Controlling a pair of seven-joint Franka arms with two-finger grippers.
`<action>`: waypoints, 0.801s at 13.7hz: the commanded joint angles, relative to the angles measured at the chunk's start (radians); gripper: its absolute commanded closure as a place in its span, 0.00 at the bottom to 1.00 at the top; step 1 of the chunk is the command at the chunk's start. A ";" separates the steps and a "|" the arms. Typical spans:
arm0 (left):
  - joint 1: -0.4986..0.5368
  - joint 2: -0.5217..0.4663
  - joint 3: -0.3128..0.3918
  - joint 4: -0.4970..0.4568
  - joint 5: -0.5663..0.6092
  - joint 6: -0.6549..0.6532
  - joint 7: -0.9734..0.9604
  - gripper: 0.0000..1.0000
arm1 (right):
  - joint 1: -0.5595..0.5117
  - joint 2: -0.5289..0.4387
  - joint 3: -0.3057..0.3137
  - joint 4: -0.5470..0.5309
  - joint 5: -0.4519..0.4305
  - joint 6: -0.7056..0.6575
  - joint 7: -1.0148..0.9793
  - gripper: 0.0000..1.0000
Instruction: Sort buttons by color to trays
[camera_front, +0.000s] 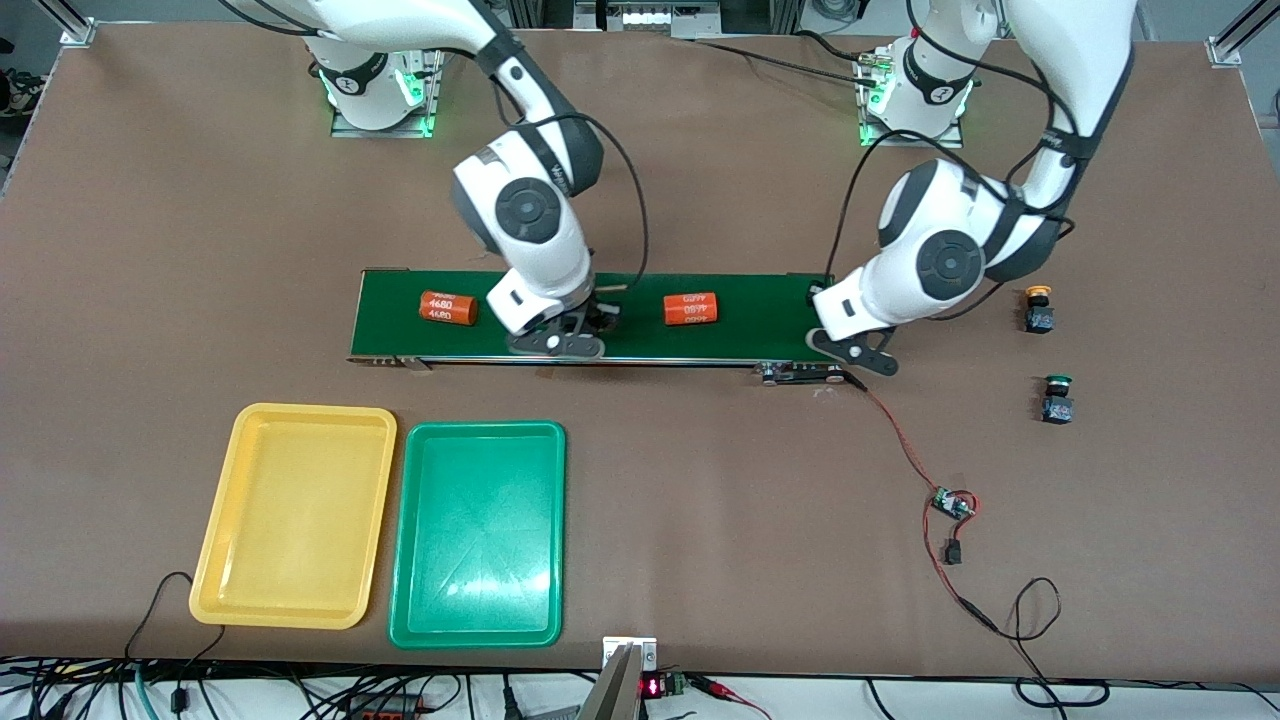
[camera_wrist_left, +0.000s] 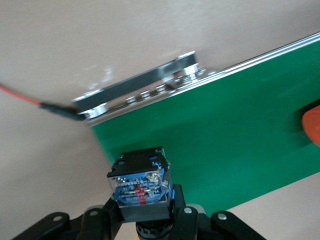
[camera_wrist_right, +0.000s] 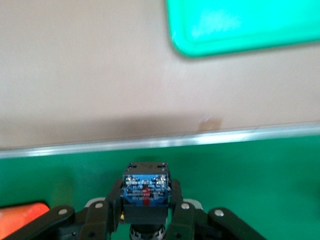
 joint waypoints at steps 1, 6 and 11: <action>-0.026 0.040 -0.018 0.031 -0.038 0.013 -0.031 1.00 | -0.134 0.022 0.011 0.094 0.003 -0.057 -0.187 0.89; -0.026 0.063 -0.029 0.026 -0.036 0.047 -0.037 0.00 | -0.309 0.137 0.002 0.220 0.001 -0.047 -0.459 0.88; 0.023 -0.084 -0.019 0.026 -0.039 -0.095 -0.042 0.00 | -0.334 0.326 -0.021 0.392 0.000 0.079 -0.499 0.87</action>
